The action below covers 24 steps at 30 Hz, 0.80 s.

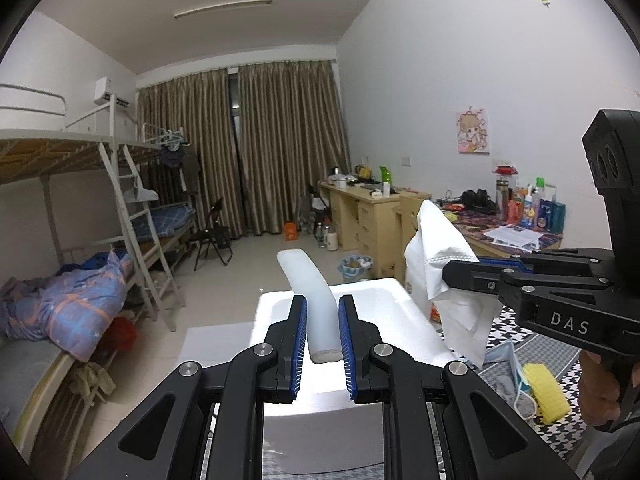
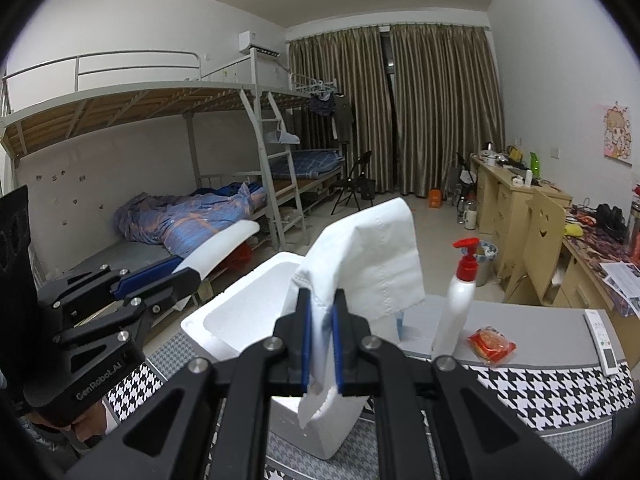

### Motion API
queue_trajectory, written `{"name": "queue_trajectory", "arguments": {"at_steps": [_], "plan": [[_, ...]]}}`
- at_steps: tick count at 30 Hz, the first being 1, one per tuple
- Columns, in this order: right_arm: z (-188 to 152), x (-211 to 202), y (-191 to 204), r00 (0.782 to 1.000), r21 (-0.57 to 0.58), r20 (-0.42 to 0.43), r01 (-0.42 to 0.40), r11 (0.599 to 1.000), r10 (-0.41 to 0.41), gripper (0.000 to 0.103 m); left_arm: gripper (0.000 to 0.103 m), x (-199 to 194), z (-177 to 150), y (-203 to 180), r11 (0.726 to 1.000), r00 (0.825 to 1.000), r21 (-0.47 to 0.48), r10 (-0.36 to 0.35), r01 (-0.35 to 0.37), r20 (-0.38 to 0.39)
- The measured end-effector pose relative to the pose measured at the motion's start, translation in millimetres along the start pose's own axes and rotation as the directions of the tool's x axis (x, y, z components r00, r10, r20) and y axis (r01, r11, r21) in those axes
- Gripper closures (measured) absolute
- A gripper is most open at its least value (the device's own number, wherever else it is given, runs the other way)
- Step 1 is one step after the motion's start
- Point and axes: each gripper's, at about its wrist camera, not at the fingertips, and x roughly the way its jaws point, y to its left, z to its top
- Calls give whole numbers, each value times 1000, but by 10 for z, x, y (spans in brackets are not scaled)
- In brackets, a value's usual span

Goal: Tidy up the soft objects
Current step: 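Lower the white tissue into the styrofoam box and open the right gripper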

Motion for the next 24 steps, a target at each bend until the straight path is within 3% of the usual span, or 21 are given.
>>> {"name": "queue_trajectory", "arguments": {"at_steps": [24], "plan": [[43, 569, 273, 989, -42, -147, -36, 998, 29, 91, 86, 15, -81, 202, 996, 996, -29, 87, -88, -31]]}}
